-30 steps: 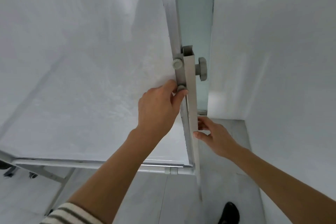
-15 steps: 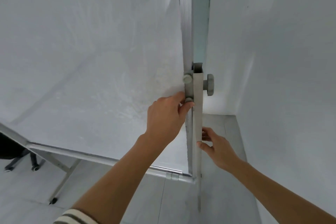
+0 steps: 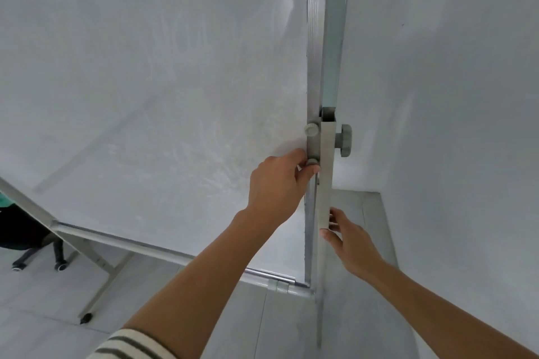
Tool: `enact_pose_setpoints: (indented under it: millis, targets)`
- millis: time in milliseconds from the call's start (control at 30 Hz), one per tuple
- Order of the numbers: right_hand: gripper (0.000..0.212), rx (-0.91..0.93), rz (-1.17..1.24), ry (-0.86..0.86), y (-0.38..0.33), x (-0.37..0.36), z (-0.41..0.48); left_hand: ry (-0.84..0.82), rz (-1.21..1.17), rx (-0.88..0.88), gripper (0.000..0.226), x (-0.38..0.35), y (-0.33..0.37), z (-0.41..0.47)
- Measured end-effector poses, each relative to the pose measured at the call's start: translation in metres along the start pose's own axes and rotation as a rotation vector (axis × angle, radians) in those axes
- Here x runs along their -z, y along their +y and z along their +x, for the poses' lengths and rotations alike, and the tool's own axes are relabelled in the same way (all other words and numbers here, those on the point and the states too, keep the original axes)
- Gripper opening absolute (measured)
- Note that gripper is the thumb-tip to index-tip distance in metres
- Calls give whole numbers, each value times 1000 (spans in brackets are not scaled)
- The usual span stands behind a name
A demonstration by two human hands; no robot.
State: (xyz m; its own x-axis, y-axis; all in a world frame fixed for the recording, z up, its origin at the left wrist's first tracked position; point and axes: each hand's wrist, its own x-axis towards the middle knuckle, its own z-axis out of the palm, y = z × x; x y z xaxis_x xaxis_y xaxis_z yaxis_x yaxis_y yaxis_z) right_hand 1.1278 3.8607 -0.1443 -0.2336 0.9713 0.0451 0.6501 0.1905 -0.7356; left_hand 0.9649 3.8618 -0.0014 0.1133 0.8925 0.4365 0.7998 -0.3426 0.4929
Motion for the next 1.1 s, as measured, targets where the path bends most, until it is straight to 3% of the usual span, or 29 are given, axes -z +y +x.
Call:
enact_pose_setpoints:
  millis: [367, 567, 833, 933, 1000, 1100]
  targets:
    - [42, -159, -117, 32, -14, -10, 61, -116, 26, -148, 23, -4, -44, 72]
    - [39, -203, -141, 9, -26, -21, 98, -144, 5, -130, 23, 1, -71, 96]
    - [39, -195, -142, -26, -36, -31, 134, -108, -5, -31, 24, 4, -94, 112]
    - [33, -205, -302, 56, -31, -39, 130, -145, 0, 33, 26, 7, -106, 99]
    - [32, -226, -429, 68, -21, -54, 116, -207, 8, 98, 27, 9, -124, 76]
    - [30, -258, -428, -53, -6, -89, 84, -264, 14, 296, 22, 17, -166, 21]
